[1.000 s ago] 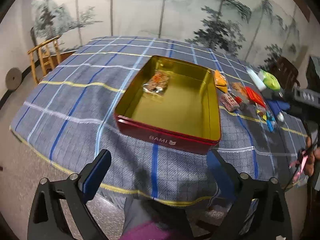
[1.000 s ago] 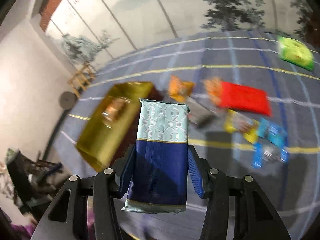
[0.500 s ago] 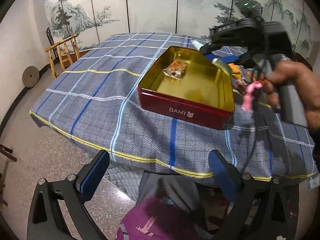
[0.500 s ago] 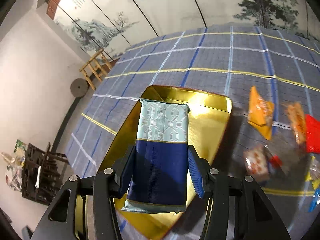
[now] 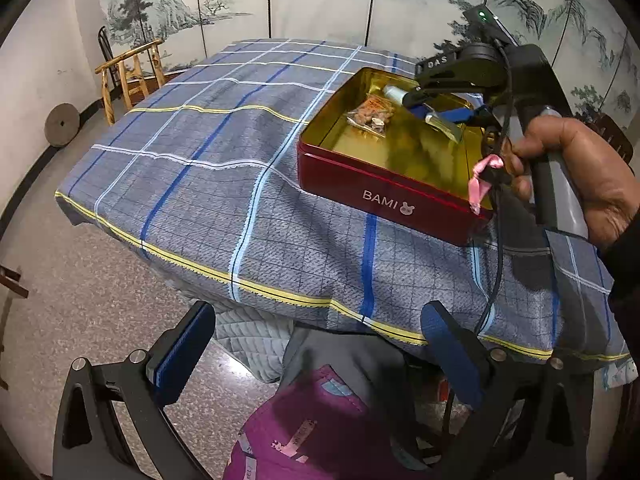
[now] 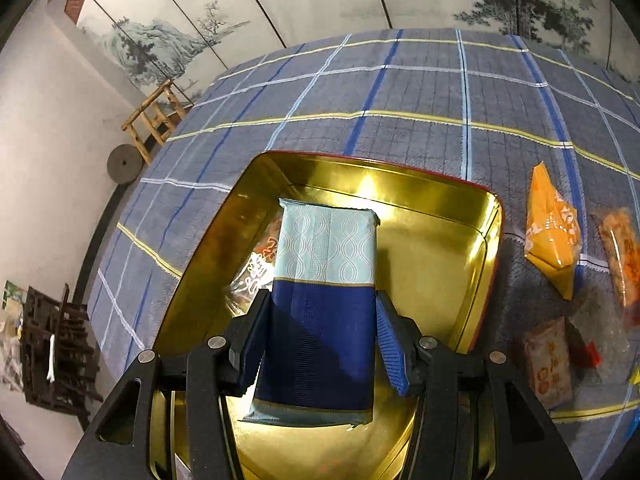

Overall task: Organize snacks
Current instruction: 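Lower the blue-and-white bar into the tin and open the right tool, then withdraw the right tool and move the left tool to the pink-wrapped cake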

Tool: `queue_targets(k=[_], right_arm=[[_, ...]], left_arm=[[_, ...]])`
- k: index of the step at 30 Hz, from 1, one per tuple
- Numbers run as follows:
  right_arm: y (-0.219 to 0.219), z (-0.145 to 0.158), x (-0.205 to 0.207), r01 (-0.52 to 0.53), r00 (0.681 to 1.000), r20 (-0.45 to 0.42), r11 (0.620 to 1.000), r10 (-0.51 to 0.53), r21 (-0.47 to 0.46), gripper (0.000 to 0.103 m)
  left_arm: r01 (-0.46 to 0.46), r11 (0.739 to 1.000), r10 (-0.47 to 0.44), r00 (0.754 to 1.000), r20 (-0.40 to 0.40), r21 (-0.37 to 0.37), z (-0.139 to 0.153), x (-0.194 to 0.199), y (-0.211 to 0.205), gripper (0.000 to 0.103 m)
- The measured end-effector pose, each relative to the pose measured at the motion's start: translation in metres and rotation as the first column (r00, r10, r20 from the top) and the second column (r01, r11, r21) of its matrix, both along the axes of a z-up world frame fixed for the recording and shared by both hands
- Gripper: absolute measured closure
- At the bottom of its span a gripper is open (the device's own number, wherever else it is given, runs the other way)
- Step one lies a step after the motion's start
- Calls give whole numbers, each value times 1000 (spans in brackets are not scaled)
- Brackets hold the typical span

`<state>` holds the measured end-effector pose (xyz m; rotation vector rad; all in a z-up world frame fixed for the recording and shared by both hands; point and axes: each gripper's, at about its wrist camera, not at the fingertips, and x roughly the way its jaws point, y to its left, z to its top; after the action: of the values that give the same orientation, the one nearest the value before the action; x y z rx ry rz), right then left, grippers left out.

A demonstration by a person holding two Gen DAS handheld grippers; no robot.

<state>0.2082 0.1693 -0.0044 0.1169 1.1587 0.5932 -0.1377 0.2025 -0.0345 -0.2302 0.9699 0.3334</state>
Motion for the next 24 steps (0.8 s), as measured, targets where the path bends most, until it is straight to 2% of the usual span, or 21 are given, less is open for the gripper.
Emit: queue_targets(k=[12, 15, 21, 24], right_arm=[[7, 8, -2, -7, 999, 45, 1000, 8, -21, 51], [2, 15, -7, -10, 998, 61, 1000, 9, 11, 51], [-29, 33, -37, -28, 989, 148, 995, 14, 94, 44], [-70, 38, -66, -16, 974, 225, 995, -7, 103, 41]], left_arm=[[29, 1000, -29, 1000, -12, 4, 0, 1, -4, 1], [36, 999, -36, 999, -13, 3, 1, 1, -6, 1], [67, 998, -67, 998, -20, 20, 3, 3, -14, 1], [113, 994, -113, 994, -15, 7, 4, 5, -21, 1]])
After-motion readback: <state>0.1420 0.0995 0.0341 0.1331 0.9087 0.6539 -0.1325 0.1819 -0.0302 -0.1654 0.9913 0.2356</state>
